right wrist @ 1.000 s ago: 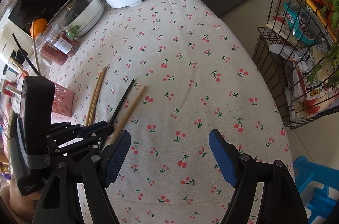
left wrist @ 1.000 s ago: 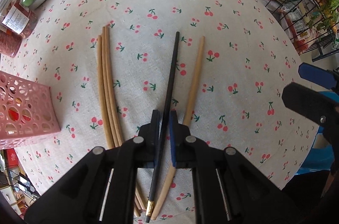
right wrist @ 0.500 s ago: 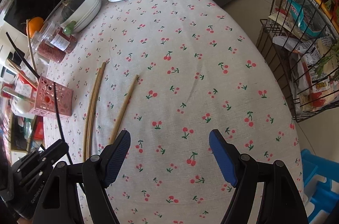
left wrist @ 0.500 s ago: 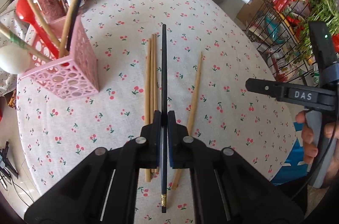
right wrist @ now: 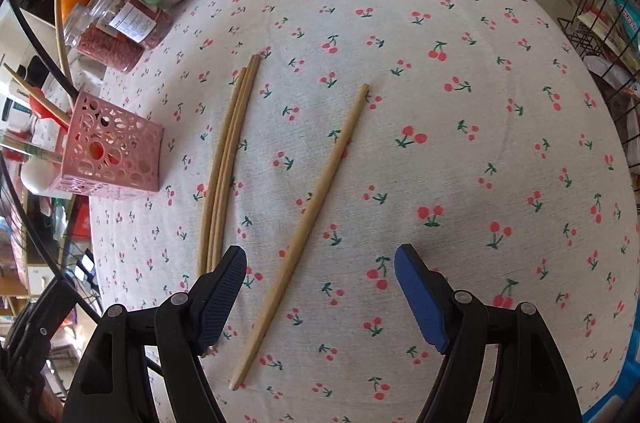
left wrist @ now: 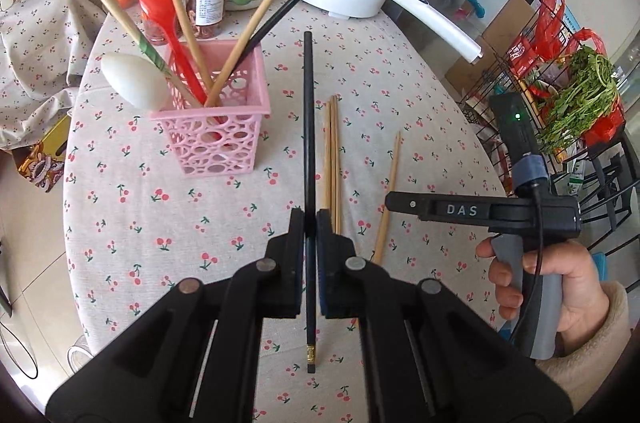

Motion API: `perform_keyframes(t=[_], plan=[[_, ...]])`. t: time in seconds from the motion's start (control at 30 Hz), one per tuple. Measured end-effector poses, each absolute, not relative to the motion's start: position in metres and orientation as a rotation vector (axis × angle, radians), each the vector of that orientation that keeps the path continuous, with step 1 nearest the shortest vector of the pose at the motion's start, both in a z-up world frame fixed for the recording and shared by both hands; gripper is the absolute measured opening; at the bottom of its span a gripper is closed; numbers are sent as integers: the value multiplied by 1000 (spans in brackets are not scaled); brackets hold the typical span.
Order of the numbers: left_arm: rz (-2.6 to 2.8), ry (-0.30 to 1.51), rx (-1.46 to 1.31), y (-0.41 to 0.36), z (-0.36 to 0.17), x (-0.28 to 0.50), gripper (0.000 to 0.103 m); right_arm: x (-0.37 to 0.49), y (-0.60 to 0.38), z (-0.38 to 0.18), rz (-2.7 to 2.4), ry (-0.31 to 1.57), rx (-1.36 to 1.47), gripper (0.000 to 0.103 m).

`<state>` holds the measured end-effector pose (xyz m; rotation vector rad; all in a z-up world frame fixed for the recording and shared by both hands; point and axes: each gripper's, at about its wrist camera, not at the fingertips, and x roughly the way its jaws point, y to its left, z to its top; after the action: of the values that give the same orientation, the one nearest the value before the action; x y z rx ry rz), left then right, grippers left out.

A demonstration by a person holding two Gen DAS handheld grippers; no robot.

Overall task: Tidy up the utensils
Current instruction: 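Lift the black chopstick with the left tool while the right tool grasps a wooden chopstick, then drop the black chopstick into the pink basket with left tool while right tool lifts chopstick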

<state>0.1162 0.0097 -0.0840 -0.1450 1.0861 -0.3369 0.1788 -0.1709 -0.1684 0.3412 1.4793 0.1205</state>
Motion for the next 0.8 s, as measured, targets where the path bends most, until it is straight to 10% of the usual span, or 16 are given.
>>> perform_keyframes(t=[0.2,0.4,0.8], plan=[[-329,1082,-164,28,-83,115,7,181,-136,-169,48,1451,160,65],[-326,1072,-172,39,-80,110,7,178,-123,-167,28,1403,80,15],[-278,943,-194,59,-49,99,6,171,-171,-137,136,1272,354,7]])
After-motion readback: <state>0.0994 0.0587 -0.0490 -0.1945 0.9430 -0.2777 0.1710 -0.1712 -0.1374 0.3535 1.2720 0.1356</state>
